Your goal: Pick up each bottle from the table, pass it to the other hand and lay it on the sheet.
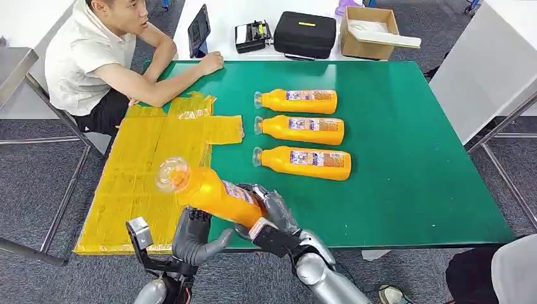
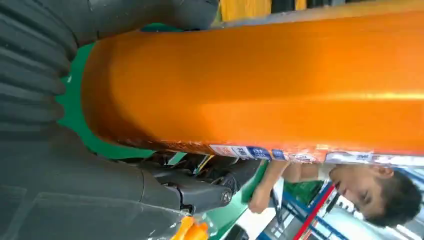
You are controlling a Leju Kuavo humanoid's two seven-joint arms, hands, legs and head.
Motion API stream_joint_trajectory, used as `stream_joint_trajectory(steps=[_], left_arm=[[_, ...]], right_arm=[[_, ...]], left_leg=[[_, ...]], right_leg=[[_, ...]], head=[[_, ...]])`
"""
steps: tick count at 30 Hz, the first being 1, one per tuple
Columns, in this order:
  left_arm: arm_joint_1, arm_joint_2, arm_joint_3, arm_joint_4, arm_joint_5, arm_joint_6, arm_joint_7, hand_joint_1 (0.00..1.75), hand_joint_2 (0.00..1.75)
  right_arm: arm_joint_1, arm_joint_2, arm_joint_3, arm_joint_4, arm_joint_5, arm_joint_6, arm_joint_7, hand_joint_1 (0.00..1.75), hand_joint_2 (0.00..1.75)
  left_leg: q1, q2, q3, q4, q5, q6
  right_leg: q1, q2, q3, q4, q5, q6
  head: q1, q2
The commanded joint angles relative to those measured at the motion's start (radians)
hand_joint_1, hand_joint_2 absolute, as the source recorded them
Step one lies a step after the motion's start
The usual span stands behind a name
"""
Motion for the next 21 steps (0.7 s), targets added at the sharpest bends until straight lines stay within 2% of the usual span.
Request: stream_joint_trajectory(steps=[1,12,15,16,17,19,20,21], left_arm=[[-0.075,-0.02,0.04,0.073,0.033,0.003,0.014,0.0,1.75],[-0.086,-0.025,0.043,0.078,0.043,0.008,0.012,0.0,1.75],[-0.083,-0.028,0.046,0.068,0.053,0.005,0.005,0.0,1.75],[-0.078,-0.027,0.045,0.055,0.057,0.004,0.003,0.19,1.75],[-0.077,-0.027,0.045,0.053,0.057,0.004,0.003,1.75,1.75],[-0.07,-0.027,0.046,0.041,0.057,0.012,0.001,1.75,1.75],[-0.068,-0.028,0.048,0.038,0.057,0.015,-0.001,1.75,1.75],[-0.063,-0.03,0.052,0.031,0.056,0.023,-0.006,1.75,1.75]], right_arm=[[-0.023,-0.01,0.117,0.046,0.022,-0.009,-0.022,1.75,1.75],[-0.027,-0.002,0.125,0.034,0.014,-0.009,-0.025,1.75,1.75],[-0.027,-0.001,0.122,0.038,0.007,-0.014,-0.023,1.75,1.75],[-0.022,-0.004,0.117,0.032,0.0,-0.016,-0.022,1.75,1.75],[-0.02,-0.004,0.113,0.031,-0.006,-0.017,-0.022,1.75,1.75],[-0.012,-0.005,0.096,0.028,-0.021,-0.021,-0.015,1.69,1.75],[-0.01,-0.003,0.09,0.03,-0.025,-0.023,-0.012,1.34,1.75],[-0.005,0.0,0.077,0.035,-0.035,-0.024,-0.003,0.4,1.75]], left_leg=[[0.001,0.002,0.005,0.0,-0.002,0.0],[0.0,0.0,0.002,0.0,0.0,0.0],[0.0,0.001,0.006,0.0,-0.002,0.0],[0.0,0.001,0.003,0.0,-0.001,0.0],[0.001,0.002,0.006,0.001,-0.003,0.0],[0.0,0.001,0.003,0.0,-0.001,0.0],[0.001,0.003,0.008,0.001,-0.004,0.001],[0.0,0.001,0.003,0.0,-0.001,0.0]], right_leg=[[0.002,0.0,0.005,-0.001,-0.002,-0.003],[0.0,-0.001,0.002,0.0,-0.001,-0.002],[0.001,-0.001,0.006,0.0,-0.002,-0.004],[0.001,-0.001,0.003,-0.001,-0.001,-0.003],[0.002,0.0,0.006,0.0,-0.002,-0.004],[0.001,-0.001,0.003,0.0,-0.001,-0.003],[0.002,0.0,0.009,0.0,-0.004,-0.005],[0.001,-0.001,0.004,-0.001,-0.001,-0.003]], head=[[0.0,0.0],[0.0,0.0],[0.0,0.0],[0.0,0.0],[0.0,0.0],[0.0,0.0],[0.0,0.0],[0.001,0.0]])
